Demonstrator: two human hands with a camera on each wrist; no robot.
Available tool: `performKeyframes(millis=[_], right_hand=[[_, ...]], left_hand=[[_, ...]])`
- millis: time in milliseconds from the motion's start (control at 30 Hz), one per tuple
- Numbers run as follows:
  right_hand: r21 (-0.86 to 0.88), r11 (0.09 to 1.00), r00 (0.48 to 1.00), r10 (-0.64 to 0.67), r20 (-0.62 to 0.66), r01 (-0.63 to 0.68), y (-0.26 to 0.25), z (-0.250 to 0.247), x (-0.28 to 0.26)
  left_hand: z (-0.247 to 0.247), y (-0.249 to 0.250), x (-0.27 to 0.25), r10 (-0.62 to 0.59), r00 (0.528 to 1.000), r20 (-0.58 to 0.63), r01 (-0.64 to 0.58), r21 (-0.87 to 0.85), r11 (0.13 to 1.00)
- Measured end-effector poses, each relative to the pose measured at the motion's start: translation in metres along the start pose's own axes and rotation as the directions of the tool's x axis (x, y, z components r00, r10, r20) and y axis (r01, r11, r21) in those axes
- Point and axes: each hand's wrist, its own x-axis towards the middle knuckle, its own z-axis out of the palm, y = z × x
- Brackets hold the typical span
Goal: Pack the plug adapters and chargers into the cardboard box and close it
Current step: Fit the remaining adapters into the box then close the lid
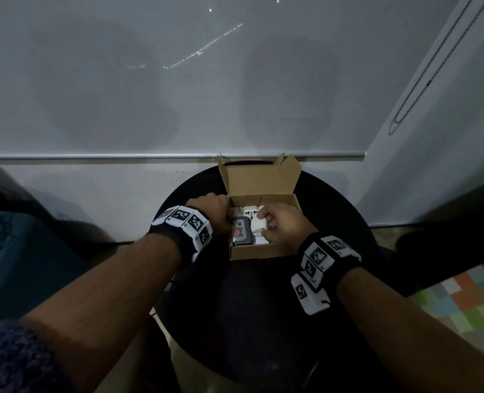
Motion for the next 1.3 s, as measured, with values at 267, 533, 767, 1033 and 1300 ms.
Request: performKeyframes(millis=[267,533,767,1033,1300], right_hand=[[-0.074,0.997,0.990,-0.002,0.138,0.012,-0.002,-0.012,0.012],[0.036,0.999,0.993,-0.035,0.111,0.031,0.004,-0.004,0.010],[0.020,0.999,0.993,-0.034,-0.112,0.036,0.024,-0.033,0.008],[0.271,0.844,0.831,0.519,-0.199,-0.463,0.070,-0.083,0.071],[0.401,0.850,0.892,0.427,-0.150,-0.340,0.050,-0.077,0.095]], left_hand=[[0.001,-0.003,0.001,0.008,1.000,0.013,-0.008,-0.006,1.000],[0.000,-0.010,0.008,0.066,0.997,0.038,-0.068,0.054,0.996],[-0.036,-0.035,0.018,0.027,0.975,-0.222,-0.046,-0.083,0.995],[-0.034,-0.037,0.060,-0.237,0.934,-0.268,0.047,-0.565,0.824],[-0.035,-0.012,0.083,-0.326,0.937,-0.122,0.090,-0.821,0.564]])
